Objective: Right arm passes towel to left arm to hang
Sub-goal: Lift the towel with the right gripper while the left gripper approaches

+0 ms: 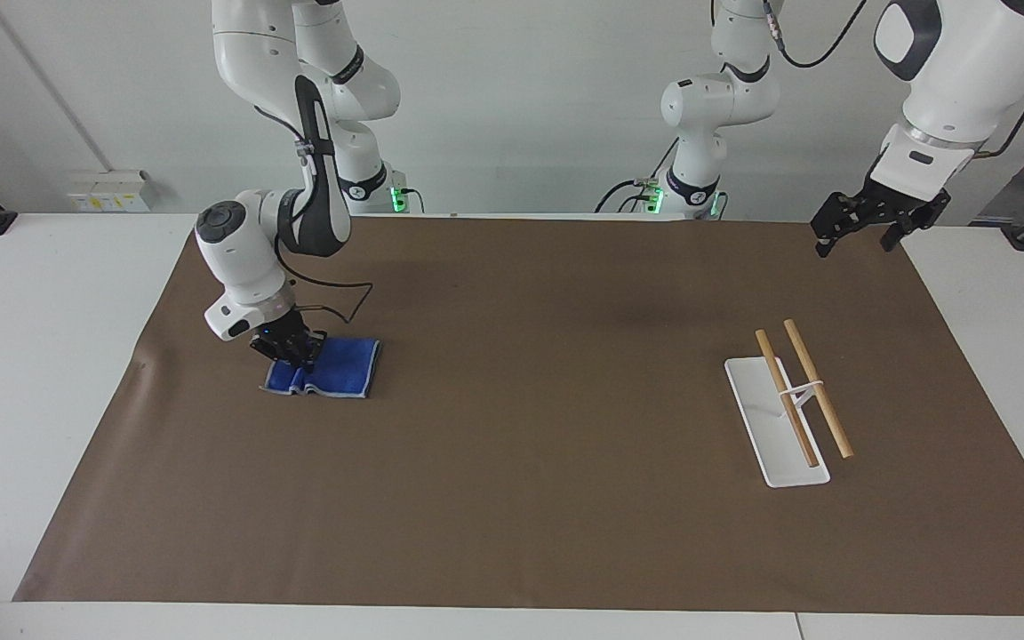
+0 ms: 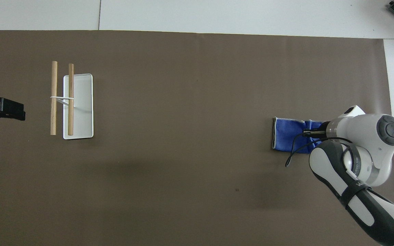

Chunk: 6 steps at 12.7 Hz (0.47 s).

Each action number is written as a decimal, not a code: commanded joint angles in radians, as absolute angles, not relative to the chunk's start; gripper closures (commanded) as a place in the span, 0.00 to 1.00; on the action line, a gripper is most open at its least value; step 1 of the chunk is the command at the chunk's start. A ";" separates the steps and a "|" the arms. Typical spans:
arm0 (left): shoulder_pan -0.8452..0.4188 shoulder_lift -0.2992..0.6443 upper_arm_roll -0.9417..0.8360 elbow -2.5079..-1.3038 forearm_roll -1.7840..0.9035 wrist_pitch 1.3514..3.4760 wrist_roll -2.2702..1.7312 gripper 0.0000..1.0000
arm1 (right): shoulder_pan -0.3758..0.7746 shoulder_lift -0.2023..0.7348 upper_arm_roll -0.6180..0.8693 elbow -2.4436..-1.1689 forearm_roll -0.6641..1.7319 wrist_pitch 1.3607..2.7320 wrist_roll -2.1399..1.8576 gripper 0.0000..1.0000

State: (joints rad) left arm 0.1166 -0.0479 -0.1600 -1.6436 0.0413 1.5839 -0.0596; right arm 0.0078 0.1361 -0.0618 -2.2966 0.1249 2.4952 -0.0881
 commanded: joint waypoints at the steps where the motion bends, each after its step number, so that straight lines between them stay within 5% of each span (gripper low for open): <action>1: 0.117 -0.066 -0.153 -1.658 0.035 1.575 -0.046 0.00 | 0.024 0.088 -0.051 -2.246 0.156 2.374 -0.013 1.00; 6: 0.106 -0.067 -0.160 -1.661 0.035 1.571 -0.051 0.00 | 0.093 0.063 -0.051 -2.045 0.257 2.110 0.122 1.00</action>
